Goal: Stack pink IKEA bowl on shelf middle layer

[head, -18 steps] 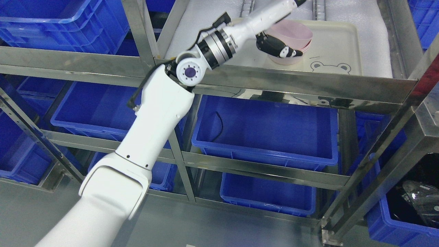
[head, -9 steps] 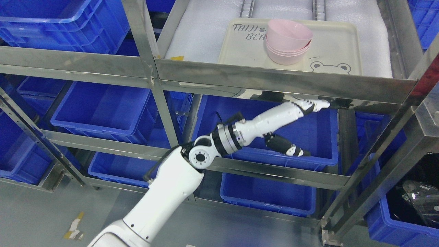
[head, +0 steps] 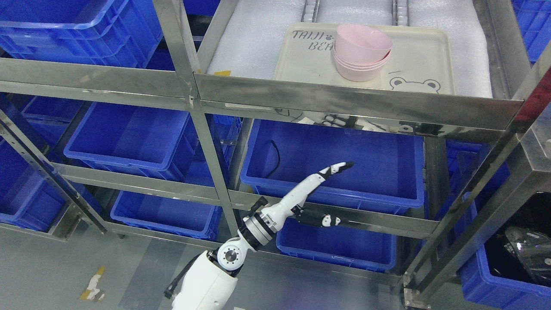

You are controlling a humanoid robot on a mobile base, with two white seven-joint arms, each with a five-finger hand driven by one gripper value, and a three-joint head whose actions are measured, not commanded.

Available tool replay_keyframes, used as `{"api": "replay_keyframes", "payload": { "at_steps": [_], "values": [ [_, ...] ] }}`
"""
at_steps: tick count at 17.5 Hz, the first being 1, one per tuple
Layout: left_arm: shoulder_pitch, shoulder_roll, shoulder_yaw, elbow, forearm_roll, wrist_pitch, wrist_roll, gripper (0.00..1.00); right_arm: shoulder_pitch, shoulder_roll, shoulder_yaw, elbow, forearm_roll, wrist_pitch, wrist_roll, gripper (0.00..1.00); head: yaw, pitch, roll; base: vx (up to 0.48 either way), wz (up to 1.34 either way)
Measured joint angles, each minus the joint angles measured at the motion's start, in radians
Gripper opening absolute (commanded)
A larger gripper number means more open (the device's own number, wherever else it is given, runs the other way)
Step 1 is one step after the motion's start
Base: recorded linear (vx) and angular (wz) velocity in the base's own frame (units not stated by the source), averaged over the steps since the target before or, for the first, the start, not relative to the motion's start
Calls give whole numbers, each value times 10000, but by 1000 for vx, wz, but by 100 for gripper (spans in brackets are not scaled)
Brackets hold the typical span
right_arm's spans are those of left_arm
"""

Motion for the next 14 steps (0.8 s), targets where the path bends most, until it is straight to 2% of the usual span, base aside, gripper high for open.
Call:
{"api": "replay_keyframes", "payload": {
  "at_steps": [4,6,11,14],
  "values": [
    [663,-35,1042,-21,1064,1728,348,99,0,0,0,0,0,0,0,100,0,0,0,0,0],
    [827,-48,1413,-209,1424,2143,408,100,0,0,0,0,0,0,0,100,0,0,0,0,0],
    [1054,-71,1948,-993,1917,2463,1702,100,0,0,0,0,0,-2,0,100,0,0,0,0,0],
    [1301,-80,1894,-1539,2049,2508,2065,100,0,0,0,0,0,-2,0,100,0,0,0,0,0]
  ]
}}
